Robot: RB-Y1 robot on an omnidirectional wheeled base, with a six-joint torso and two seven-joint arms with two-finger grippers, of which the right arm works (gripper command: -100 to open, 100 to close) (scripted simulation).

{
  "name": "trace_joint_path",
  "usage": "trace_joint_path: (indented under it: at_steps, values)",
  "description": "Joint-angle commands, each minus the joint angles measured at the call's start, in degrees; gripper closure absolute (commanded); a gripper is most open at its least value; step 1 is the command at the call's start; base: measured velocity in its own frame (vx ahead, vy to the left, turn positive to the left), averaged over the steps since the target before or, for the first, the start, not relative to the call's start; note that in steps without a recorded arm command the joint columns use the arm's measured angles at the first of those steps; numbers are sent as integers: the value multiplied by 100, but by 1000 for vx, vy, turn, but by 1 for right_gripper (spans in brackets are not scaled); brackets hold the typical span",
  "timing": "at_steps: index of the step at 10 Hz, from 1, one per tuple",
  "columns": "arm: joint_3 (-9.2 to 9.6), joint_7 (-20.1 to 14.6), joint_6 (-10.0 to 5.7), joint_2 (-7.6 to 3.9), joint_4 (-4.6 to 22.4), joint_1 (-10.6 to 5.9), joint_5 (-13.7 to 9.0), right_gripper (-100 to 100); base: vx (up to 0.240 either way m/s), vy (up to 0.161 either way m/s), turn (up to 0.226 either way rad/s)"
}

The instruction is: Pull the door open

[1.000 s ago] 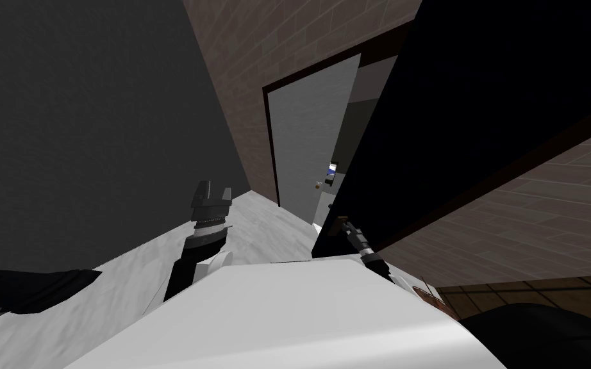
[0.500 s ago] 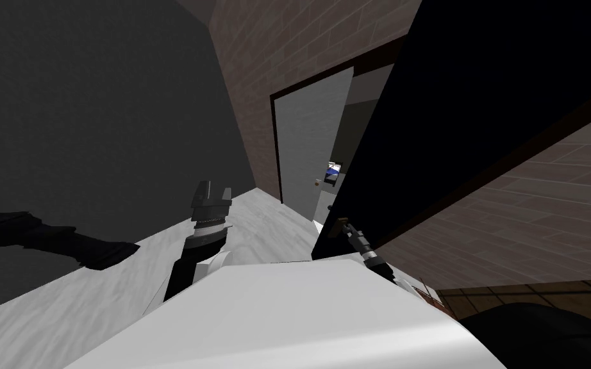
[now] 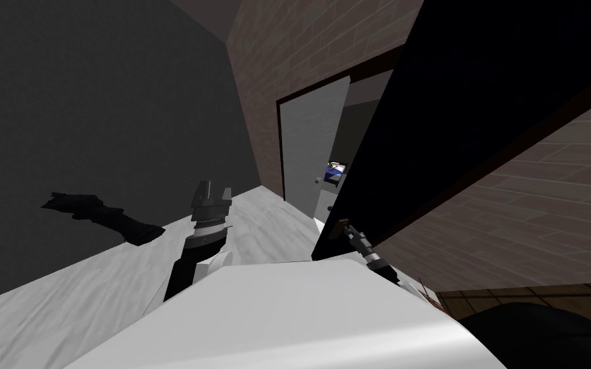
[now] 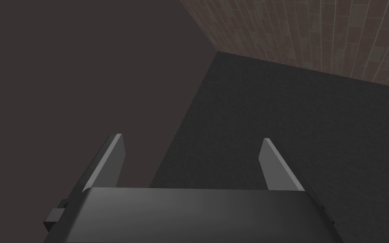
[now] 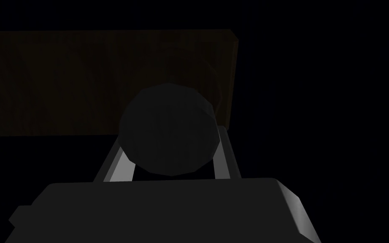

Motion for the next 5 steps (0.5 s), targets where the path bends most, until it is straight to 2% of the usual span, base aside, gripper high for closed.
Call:
trace_joint_path:
  at_steps: [1, 2, 5]
  values:
    - [59, -33, -113, -36, 39, -4, 26, 100, -217, -57, 120]
    - [72, -56, -172, -69, 76, -13, 32, 100, -188, -60, 116]
    - [108, -128, -346, -170, 186, -39, 49, 100, -236, -103, 141]
